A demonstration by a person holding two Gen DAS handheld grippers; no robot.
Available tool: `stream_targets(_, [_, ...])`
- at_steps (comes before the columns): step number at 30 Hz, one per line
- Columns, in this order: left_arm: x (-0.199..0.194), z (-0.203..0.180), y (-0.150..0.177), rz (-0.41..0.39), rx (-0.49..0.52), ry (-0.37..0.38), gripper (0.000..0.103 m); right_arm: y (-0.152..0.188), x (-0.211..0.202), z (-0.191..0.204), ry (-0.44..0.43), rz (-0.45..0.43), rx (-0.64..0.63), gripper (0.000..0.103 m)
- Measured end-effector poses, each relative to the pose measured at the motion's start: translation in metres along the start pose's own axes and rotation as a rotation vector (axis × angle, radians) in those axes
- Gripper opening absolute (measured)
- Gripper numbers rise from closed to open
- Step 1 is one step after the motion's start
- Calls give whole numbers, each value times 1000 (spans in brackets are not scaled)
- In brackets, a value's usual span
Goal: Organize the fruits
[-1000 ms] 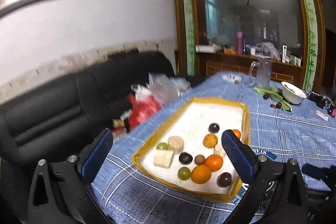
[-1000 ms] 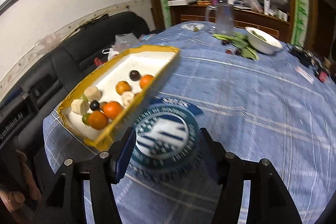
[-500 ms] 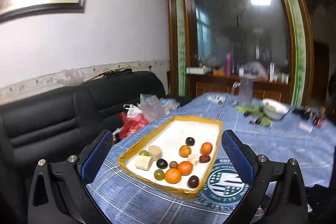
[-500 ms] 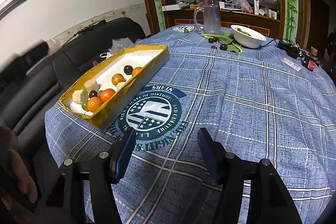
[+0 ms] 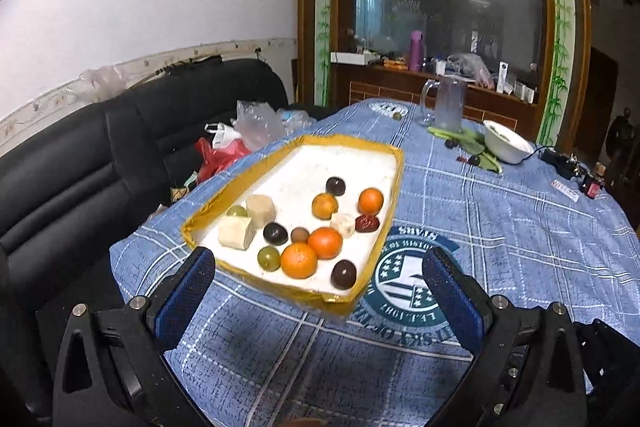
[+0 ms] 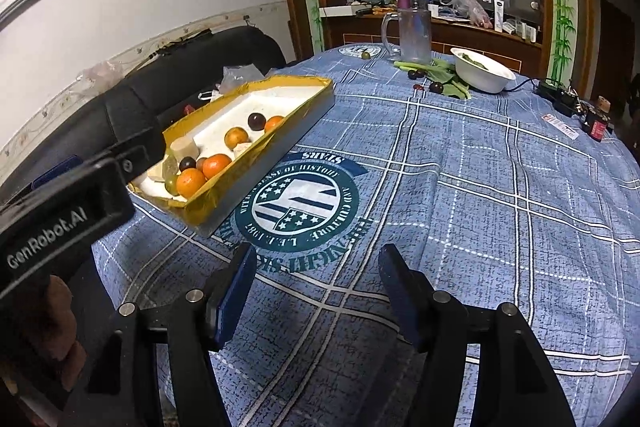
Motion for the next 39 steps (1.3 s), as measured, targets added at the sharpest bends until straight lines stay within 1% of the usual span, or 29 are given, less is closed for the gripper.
stream_targets(6, [11,7,12,55,-33,2,103,3,6,7,0,18,-18,69])
stream_targets(13, [16,10,18,74,-26,-5,103,6,9,15,-3,29,-40,69])
stream_targets(27, [21,11,28,122,-43,26,103,8,15,19,17,41,-58,70])
stream_targets(33, [24,17,33,141,-64,29,103,1,23,25,44,47,-110,73])
stream_targets(39, [30,28,33,173,-83,22,103,-10,28,32,52,43,-130,73])
Point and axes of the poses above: each gripper's, at about its wrist camera, not at the fingertips, and x roughly the way its jaws point, z to its left, y to its underside, the point moved 10 cm from there along x, roughly the way its jaws point, and after that the axes turned 4 degrees about -z, right-handed, at the moved point
